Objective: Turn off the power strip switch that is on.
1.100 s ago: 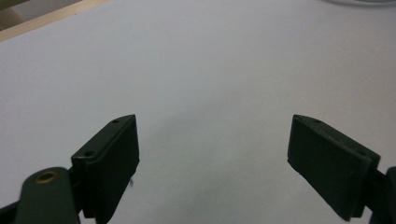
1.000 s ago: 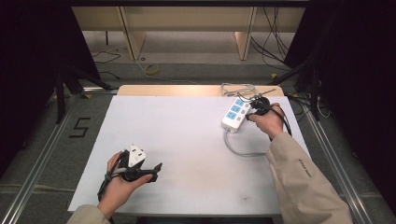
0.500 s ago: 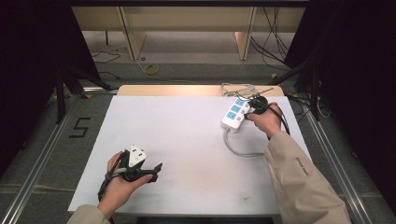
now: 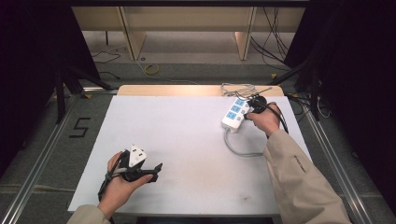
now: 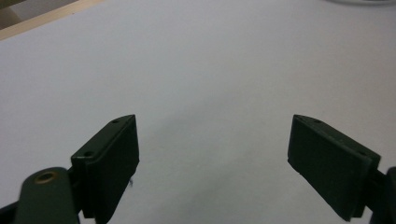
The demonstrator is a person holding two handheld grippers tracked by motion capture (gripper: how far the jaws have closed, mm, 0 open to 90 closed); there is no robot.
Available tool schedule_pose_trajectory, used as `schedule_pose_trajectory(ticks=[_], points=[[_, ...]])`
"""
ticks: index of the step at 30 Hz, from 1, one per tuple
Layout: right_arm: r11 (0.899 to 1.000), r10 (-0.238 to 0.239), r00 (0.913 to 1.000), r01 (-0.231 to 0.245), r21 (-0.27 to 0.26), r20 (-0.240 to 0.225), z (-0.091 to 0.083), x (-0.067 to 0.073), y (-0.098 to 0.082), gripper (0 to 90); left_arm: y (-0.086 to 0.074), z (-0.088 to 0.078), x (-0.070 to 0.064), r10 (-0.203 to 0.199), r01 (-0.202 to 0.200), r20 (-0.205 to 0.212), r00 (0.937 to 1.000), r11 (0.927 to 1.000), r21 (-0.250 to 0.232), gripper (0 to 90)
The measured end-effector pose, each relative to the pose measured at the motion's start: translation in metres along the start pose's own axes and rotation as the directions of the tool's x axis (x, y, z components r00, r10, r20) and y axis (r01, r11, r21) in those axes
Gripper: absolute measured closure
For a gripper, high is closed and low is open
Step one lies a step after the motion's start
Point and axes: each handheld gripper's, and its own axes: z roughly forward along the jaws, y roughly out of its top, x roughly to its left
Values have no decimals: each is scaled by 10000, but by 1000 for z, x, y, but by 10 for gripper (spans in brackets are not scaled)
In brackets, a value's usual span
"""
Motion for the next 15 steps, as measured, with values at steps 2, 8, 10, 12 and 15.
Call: schedule_pose_trajectory(ticks=[2, 8, 10, 12, 15], points=[[10000, 6, 10000, -6, 40, -10, 0, 1, 1, 900, 0, 0, 0, -35, 35, -6, 10000, 10000, -49, 164], [10000, -16, 10000, 16, 53, -14, 2, 2, 4, 900, 0, 0, 0, -41, 41, 9, 10000, 10000, -63, 164], [10000, -56, 10000, 56, 54, -28, 2, 3, 5, 900, 0, 0, 0, -38, 38, 6, 10000, 10000, -68, 164], [9999, -113, 9999, 113, 68, -35, 2, 3, 7, 900, 0, 0, 0, -48, 48, -5, 10000, 10000, -64, 164], [9999, -149, 9999, 149, 68, 4, 3, 4, 11, 900, 0, 0, 0, -36, 36, -4, 10000, 10000, -59, 164]])
